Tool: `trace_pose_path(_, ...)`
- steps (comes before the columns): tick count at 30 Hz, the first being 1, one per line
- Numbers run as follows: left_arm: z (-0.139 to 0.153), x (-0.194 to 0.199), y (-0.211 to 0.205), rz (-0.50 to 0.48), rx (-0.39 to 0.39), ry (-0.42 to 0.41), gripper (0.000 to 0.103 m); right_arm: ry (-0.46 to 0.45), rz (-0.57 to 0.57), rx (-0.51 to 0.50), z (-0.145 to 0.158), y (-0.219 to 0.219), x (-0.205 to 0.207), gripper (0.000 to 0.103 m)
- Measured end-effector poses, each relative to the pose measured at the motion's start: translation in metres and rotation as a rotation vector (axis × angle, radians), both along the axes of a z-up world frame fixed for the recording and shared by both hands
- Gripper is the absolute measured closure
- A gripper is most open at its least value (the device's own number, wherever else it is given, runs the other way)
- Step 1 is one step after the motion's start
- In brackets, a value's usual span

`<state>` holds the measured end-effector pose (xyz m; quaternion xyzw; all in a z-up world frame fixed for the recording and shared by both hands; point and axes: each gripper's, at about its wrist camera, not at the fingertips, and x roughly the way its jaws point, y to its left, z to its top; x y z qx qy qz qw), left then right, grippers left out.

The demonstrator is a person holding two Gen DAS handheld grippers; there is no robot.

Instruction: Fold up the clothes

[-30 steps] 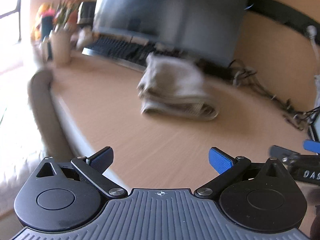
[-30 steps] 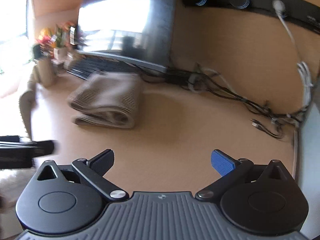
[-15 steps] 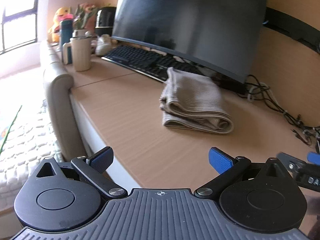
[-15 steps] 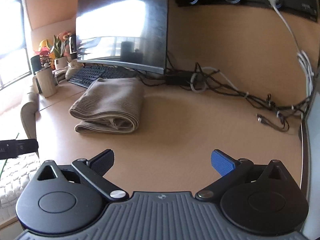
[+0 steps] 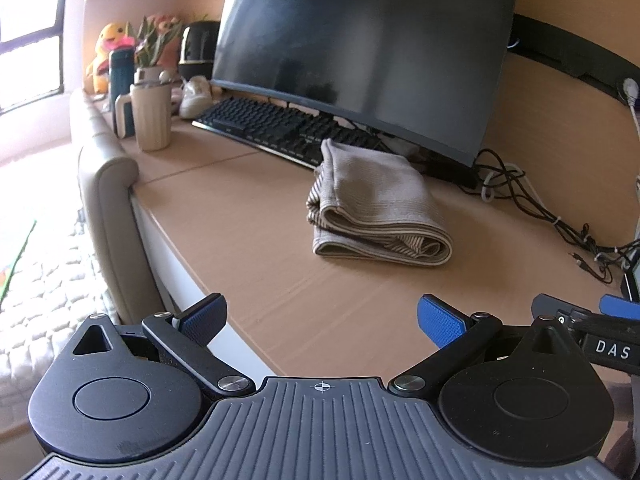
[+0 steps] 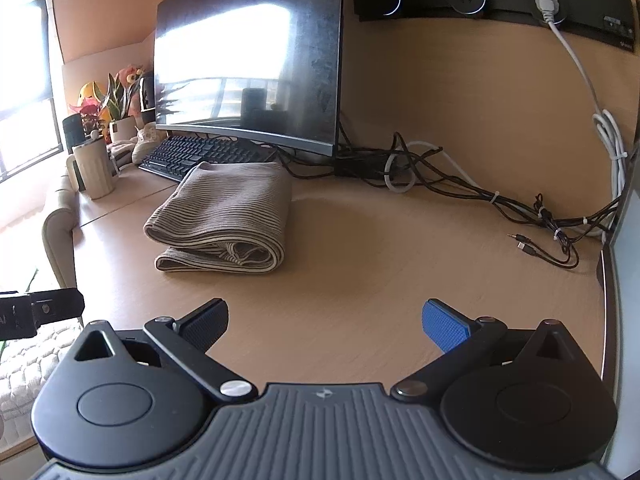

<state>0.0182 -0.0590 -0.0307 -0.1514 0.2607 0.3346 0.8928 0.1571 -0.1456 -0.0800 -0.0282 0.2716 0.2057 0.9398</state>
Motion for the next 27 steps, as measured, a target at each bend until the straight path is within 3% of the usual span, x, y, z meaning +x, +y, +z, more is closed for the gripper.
trace_pose_path(27, 0.003, -0.007, -0.003, -0.026, -0.008, 0.034, 0.000, -0.004, 0.081, 0.035, 0.011, 0.023, -0.020, 0.000)
